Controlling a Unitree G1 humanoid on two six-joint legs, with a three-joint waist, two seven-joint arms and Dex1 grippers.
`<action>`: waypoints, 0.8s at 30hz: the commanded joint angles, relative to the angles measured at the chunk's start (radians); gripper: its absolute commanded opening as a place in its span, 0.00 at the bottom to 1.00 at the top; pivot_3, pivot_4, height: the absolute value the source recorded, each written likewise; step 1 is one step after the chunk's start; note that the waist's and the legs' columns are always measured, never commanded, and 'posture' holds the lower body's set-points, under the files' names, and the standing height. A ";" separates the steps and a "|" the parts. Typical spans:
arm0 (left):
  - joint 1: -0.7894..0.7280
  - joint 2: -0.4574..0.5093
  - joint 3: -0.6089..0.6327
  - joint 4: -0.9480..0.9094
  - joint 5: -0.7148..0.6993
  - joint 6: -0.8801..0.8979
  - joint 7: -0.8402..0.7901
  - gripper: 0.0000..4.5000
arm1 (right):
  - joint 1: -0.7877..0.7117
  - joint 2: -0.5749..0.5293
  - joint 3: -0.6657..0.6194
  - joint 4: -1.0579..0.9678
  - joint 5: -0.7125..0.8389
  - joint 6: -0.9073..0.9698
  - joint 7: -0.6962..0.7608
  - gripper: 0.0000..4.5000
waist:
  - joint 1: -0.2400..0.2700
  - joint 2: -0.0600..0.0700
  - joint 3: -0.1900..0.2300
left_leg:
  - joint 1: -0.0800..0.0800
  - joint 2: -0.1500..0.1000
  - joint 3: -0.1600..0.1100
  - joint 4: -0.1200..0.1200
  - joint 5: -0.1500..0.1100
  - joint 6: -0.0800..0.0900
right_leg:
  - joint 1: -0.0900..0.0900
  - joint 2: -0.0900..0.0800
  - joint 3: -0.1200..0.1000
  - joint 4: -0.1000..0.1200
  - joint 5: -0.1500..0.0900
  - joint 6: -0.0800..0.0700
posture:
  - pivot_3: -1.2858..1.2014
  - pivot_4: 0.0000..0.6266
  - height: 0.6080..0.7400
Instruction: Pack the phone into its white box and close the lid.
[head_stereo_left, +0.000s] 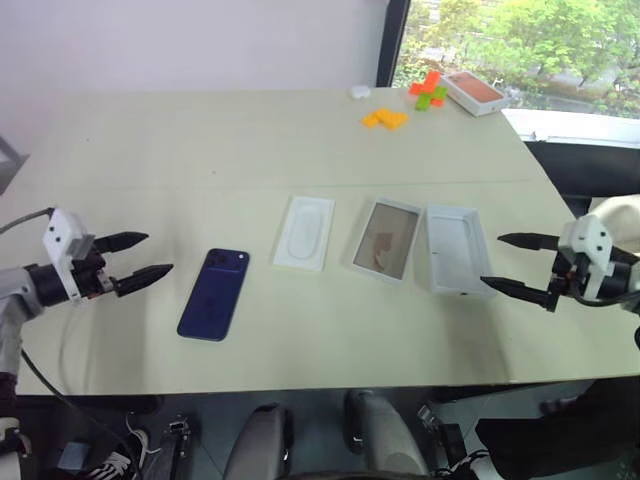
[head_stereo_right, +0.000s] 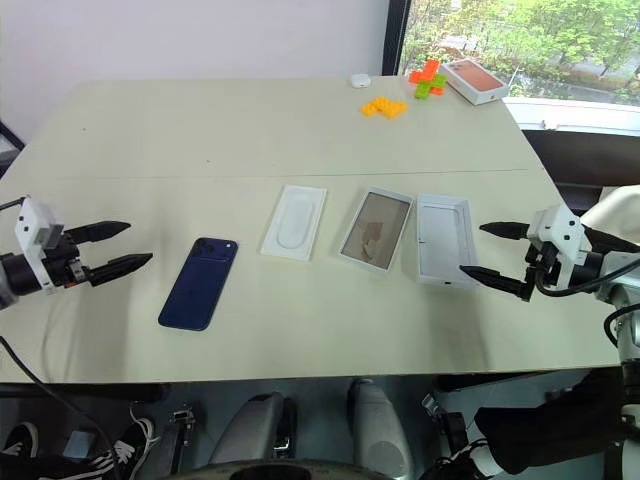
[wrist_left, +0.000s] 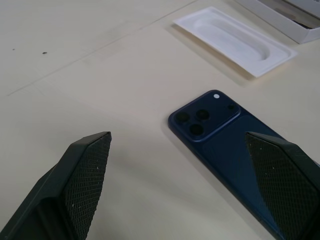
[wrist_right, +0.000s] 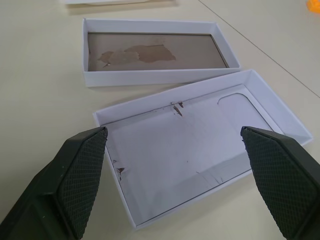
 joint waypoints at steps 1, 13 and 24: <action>-0.019 0.000 0.021 -0.025 -0.002 -0.010 0.023 0.99 | -0.008 -0.008 -0.018 -0.057 0.024 0.015 -0.009 1.00 | 0.000 0.000 0.000 | 0.000 0.000 0.000 0.000 0.000 0.000 | 0.000 0.000 0.000 0.000 0.000 0.000 | 0.52 0.24 1.00; -0.061 -0.011 -0.007 -0.052 -0.012 0.044 0.038 0.99 | -0.027 0.009 -0.007 -0.067 0.015 0.019 -0.029 1.00 | 0.000 0.000 0.000 | 0.000 0.000 0.000 0.000 0.000 0.000 | 0.000 0.000 0.000 0.000 0.000 0.000 | 0.52 0.24 1.00; -0.107 -0.022 -0.018 -0.081 -0.021 0.126 0.053 0.99 | -0.039 0.022 -0.001 -0.078 0.013 0.021 -0.043 1.00 | 0.000 0.000 0.000 | 0.000 0.000 0.000 0.000 0.000 0.000 | 0.000 0.000 0.000 0.000 0.000 0.000 | 0.52 0.24 1.00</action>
